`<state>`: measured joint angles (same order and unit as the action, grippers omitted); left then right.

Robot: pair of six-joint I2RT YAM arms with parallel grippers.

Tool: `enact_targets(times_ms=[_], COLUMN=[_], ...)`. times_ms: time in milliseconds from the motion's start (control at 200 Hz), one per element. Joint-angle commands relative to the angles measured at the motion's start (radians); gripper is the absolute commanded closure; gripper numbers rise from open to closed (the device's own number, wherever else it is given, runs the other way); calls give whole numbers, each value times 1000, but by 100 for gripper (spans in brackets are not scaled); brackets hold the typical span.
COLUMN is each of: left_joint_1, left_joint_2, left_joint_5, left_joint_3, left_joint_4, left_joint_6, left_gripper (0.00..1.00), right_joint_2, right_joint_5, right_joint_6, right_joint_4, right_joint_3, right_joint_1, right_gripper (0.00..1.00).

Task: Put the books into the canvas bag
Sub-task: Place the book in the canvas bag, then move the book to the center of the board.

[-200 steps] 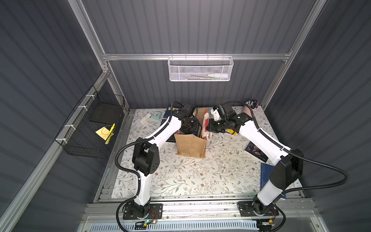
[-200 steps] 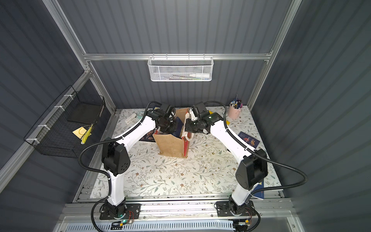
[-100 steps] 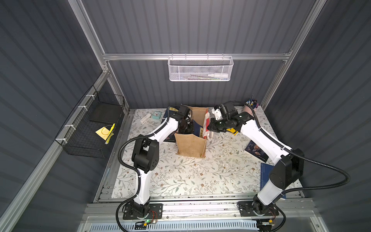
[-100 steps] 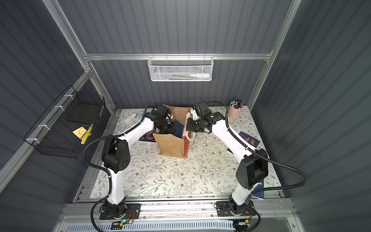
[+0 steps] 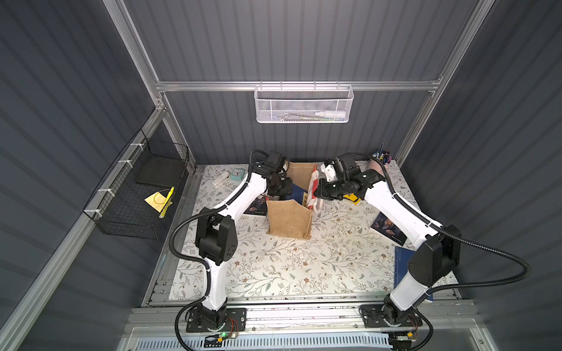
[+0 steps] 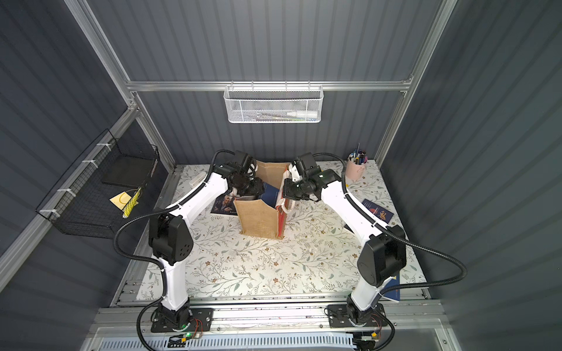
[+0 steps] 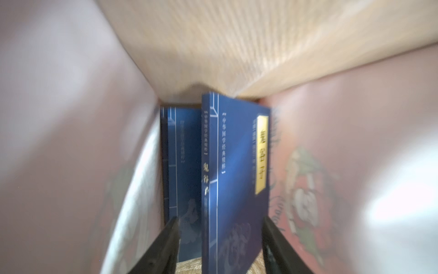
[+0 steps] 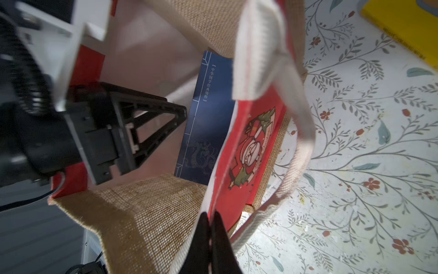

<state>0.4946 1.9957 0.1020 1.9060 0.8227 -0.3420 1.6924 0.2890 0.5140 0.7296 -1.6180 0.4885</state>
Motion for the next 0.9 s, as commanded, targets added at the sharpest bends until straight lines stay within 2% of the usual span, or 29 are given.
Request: enact_targets(times_ms=[0, 155, 300, 365, 445, 595, 730, 896], left_joint_1=[-5, 13, 31, 32, 32, 30, 31, 44], left_joint_2=[-104, -104, -30, 3, 19, -22, -51, -162], left_joint_5=[-20, 73, 84, 68, 73, 58, 35, 16], left_joint_3=[-4, -81, -118, -131, -136, -126, -47, -52], left_joint_4=[-18, -95, -94, -82, -74, -94, -42, -59], left_joint_6=[41, 36, 33, 25, 19, 23, 44, 47], left_gripper=[52, 79, 84, 84, 82, 68, 60, 58], right_joint_2=[6, 7, 11, 11, 8, -17, -65, -165], right_joint_5=[16, 16, 16, 16, 16, -10, -32, -66], right_joint_6=[-8, -8, -9, -10, -15, -41, -55, -44], right_joint_4=[39, 42, 47, 51, 64, 99, 119, 132], right_joint_3=[-23, -34, -40, -45, -50, -66, -49, 37], right_joint_1=[0, 0, 0, -1, -2, -10, -56, -162], right_gripper=[92, 92, 92, 89, 80, 50, 35, 28])
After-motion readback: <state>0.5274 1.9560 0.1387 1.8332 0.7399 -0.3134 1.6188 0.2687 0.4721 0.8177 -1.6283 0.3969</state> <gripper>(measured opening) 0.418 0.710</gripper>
